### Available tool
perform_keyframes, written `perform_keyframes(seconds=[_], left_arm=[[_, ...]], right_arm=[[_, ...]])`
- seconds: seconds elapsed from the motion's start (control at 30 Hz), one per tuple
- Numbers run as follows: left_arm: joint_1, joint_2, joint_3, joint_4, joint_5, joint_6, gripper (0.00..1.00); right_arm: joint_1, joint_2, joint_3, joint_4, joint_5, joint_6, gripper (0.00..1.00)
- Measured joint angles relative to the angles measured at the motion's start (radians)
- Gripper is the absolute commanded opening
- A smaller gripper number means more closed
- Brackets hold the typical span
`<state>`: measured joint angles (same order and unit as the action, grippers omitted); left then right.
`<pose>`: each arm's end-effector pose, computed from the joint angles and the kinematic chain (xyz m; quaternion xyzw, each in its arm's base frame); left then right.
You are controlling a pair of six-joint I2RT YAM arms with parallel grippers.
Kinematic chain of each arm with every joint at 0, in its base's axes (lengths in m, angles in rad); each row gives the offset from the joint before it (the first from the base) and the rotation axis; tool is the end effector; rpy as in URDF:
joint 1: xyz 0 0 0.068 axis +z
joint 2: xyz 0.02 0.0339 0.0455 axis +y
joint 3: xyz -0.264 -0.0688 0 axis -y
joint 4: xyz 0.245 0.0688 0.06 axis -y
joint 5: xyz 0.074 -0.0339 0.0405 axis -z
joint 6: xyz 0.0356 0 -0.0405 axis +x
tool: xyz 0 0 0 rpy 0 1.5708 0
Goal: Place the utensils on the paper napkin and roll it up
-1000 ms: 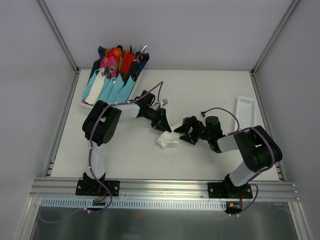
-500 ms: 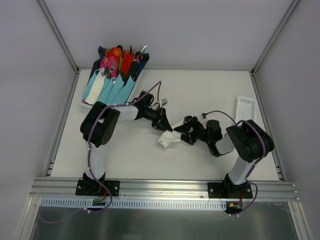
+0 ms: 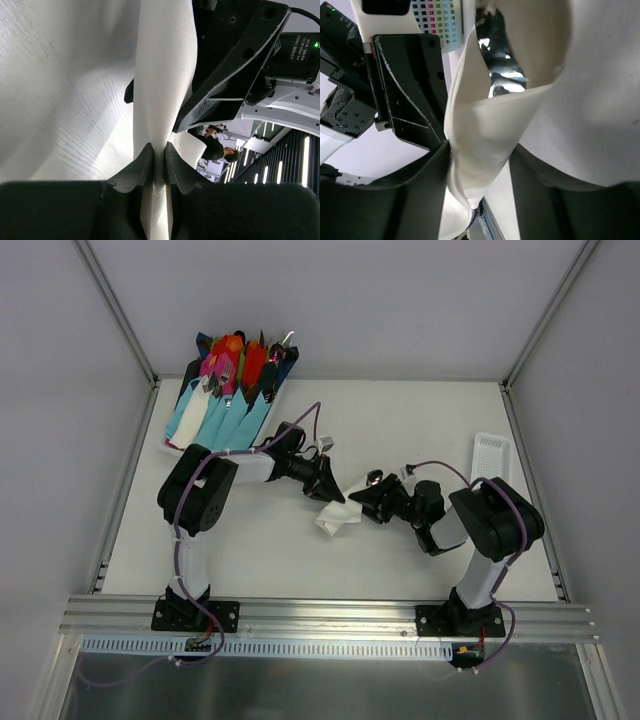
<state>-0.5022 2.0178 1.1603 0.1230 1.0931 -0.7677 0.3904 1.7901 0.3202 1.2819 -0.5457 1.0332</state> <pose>0.3414 -0.2236 0.1450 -0.1059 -0.8018 0.5882 0.0024 0.2375 0.1177 0.1139 0.0713 0.7581 0.5583 0.3293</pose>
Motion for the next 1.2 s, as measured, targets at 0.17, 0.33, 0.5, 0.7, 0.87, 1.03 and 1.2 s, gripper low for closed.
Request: perform_keyframes(seconds=[0.17,0.33,0.5,0.7,0.87,1.03,1.2], left_arm=[[0.000,-0.008,-0.011,0.003,0.000,-0.002,0.00],[0.001,-0.026,-0.014,0.003,0.000,-0.002,0.00],[0.006,-0.053,-0.021,0.004,0.004,-0.001,0.00],[0.007,-0.110,-0.026,-0.006,0.013,0.029,0.11],[0.007,-0.175,-0.014,-0.069,0.035,0.117,0.41],[0.014,-0.240,0.014,-0.162,0.054,0.220,0.54],[0.020,-0.322,0.016,-0.212,0.074,0.307,0.61]], right_arm=[[0.000,-0.014,0.002,0.004,-0.001,0.011,0.34],[0.000,-0.023,0.009,0.008,-0.009,0.013,0.13],[0.000,-0.044,0.014,0.011,-0.018,0.013,0.00],[0.000,-0.126,0.018,-0.016,-0.037,-0.018,0.00],[0.008,-0.283,0.064,-0.209,-0.061,-0.125,0.00],[0.037,-0.489,0.189,-0.524,-0.068,-0.315,0.00],[0.061,-0.589,0.275,-0.737,-0.076,-0.443,0.00]])
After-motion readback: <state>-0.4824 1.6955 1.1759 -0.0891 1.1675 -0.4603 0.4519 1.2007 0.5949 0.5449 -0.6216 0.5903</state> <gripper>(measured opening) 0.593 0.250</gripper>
